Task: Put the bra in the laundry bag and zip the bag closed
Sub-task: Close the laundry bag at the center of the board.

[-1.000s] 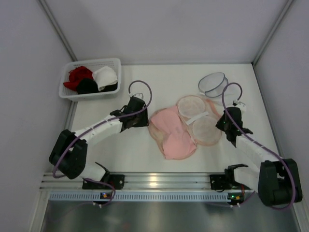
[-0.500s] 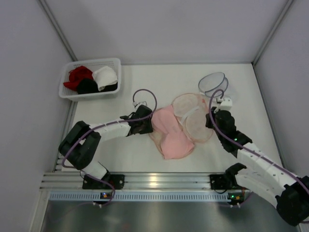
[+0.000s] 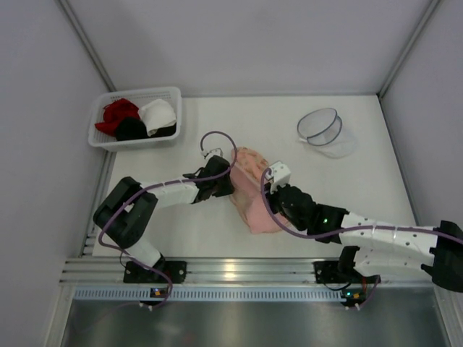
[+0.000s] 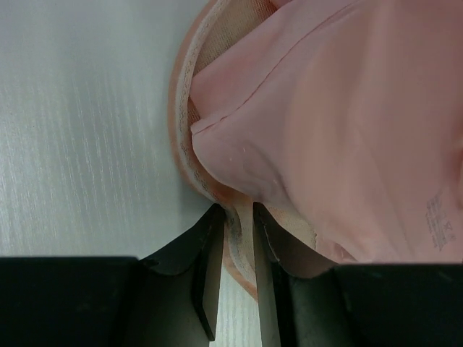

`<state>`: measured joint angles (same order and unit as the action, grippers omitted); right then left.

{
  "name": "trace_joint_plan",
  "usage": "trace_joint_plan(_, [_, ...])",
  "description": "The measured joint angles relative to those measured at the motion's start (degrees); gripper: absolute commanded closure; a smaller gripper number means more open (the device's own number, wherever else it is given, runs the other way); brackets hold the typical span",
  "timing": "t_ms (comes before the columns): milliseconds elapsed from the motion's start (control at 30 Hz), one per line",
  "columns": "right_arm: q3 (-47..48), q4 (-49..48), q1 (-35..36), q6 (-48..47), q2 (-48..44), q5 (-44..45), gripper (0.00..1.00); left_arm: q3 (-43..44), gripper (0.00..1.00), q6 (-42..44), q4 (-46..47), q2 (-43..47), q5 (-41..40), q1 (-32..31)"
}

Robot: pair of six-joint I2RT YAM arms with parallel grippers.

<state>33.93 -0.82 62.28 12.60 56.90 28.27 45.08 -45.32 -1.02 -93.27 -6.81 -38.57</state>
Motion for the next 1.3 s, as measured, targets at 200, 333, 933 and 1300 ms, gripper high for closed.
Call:
trace_joint_plan(200, [0.57,1.57,3.87,2.62,2.25,1.20,0.92,0.00,0.71,0.92,-1.14,0.66,-0.55,0.11])
trace_joint_plan(333, [0.17,1.68,3.87,4.66,-0.79,1.09,0.70,-0.33,0.64,2.27,-5.01,4.44,-1.44,0.79])
trace_joint_plan(933, [3.39,23.17,-0.04,22.14,-10.10,-0.59,0.18,3.98,0.36,12.35,-18.38,26.91,-0.70,-0.66])
trace_joint_plan(1300, [-14.53,30.18,-5.35,42.14,-24.65,-4.59,0.53,4.22,0.32,2.43,-20.70,17.51,-1.31,-14.78])
